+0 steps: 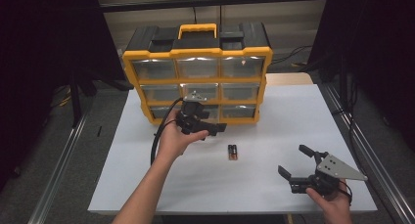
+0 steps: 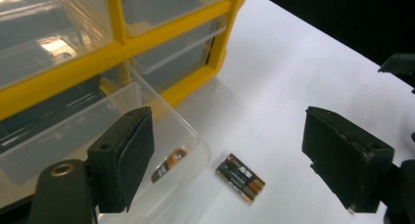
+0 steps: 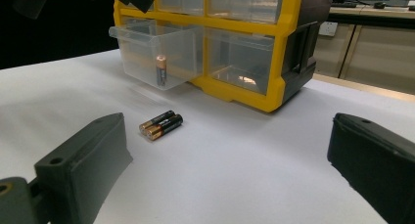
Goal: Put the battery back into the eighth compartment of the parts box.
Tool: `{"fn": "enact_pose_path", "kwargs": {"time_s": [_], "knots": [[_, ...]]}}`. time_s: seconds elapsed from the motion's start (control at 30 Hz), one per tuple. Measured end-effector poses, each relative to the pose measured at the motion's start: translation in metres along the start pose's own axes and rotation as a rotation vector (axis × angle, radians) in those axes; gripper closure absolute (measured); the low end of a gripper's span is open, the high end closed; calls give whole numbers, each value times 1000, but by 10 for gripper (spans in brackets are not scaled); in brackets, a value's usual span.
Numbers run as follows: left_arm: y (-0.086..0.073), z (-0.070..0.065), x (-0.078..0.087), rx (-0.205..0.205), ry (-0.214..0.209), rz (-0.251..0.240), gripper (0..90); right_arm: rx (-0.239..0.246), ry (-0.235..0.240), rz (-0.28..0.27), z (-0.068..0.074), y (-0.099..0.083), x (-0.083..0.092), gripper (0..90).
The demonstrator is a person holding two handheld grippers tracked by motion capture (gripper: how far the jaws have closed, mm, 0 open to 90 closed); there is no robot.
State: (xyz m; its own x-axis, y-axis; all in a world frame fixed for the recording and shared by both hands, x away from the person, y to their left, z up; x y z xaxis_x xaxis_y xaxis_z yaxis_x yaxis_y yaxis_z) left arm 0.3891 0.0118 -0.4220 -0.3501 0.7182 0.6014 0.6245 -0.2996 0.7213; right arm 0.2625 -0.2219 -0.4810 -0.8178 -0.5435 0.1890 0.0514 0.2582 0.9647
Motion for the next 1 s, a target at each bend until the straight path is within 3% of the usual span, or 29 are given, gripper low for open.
{"fn": "enact_pose_path", "kwargs": {"time_s": [0.2,0.27,0.33,0.43,1.0], "knots": [[-6,-5,-1,-19,-13,23,184,0,0,0,0,0,0,10],[-7,-8,-2,-14,-25,8,183,1,0,-1,0,0,0,11],[-10,-8,-1,-27,-12,30,181,0,1,-1,0,0,0,10],[-11,-11,-2,-30,-24,14,178,1,4,2,1,0,0,11],[-33,-25,-12,-61,-50,27,173,-1,2,1,1,0,0,11]]}}
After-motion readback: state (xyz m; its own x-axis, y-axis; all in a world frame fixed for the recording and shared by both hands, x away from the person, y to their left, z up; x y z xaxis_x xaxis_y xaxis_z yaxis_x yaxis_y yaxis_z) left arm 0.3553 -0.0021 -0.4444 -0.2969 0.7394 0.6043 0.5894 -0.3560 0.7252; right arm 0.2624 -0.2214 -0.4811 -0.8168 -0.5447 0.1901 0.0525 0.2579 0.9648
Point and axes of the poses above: each handheld gripper's, and its own axes: x roughly backward along the jaws, y roughly out of its top, z roughly to its left, the point moved 9 cm from there along -x, roughly forward along the jaws, and after that the axes turned 11 degrees about x, right-handed, at the moved point
